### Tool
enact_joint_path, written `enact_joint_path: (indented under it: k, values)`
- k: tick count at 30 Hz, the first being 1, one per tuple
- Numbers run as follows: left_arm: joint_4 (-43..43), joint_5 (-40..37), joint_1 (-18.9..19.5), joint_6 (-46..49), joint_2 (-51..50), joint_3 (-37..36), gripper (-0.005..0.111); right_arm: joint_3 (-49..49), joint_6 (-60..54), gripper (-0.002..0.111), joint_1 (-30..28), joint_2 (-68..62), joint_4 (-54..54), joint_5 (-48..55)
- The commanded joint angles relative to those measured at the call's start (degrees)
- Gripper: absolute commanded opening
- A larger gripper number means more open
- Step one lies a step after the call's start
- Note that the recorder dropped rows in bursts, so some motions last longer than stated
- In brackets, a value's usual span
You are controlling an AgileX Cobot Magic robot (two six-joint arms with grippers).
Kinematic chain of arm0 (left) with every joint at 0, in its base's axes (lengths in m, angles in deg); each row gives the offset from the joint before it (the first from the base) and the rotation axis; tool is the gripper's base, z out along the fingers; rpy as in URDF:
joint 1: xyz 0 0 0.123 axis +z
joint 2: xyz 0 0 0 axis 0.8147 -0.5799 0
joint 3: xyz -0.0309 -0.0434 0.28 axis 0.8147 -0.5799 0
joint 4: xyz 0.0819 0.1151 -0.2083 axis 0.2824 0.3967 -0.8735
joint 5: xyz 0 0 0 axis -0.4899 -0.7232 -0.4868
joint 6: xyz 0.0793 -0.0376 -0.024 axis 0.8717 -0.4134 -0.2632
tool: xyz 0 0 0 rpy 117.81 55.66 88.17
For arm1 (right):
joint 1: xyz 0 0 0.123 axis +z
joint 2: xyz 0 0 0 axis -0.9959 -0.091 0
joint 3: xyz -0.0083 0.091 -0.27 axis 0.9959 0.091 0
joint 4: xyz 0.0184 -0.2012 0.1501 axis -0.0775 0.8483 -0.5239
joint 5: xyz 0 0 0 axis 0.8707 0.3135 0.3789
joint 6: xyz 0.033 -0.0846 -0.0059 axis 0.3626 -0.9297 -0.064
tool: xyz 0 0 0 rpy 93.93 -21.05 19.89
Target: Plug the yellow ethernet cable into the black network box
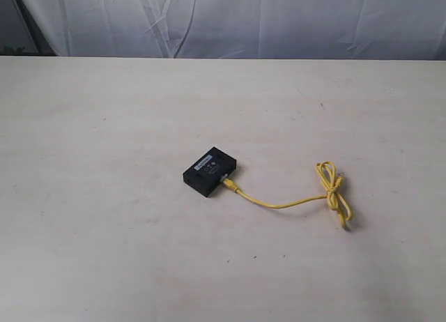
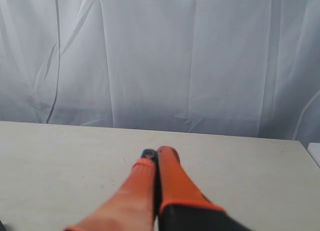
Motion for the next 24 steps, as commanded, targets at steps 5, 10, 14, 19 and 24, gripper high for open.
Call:
enact_joint_path:
  k: [5, 10, 14, 19, 24]
  values:
    - [-1.61, -1.49, -0.01, -0.13, 4.98, -2.97, 0.0, 0.42, 0.06, -0.001, -0.39, 0.7, -0.03, -0.11]
    - [-1.45, -1.49, -0.01, -0.13, 4.98, -2.97, 0.0, 0.42, 0.06, -0.001, -0.39, 0.7, -0.16, -0.32]
    - [-1.45, -1.49, -0.01, -0.13, 4.98, -2.97, 0.0, 0.42, 0.06, -0.001, -0.39, 0.7, -0.16, -0.32]
    - [-1.08, -0.35, -0.01, -1.14, 4.98, -2.97, 0.0, 0.42, 0.06, -0.001, -0.39, 0.7, -0.16, -0.32]
    - [7.86, 3.42, -0.01, -19.81, 7.82, -5.38, 0.0, 0.42, 0.06, -0.001, -0.39, 0.7, -0.16, -0.32]
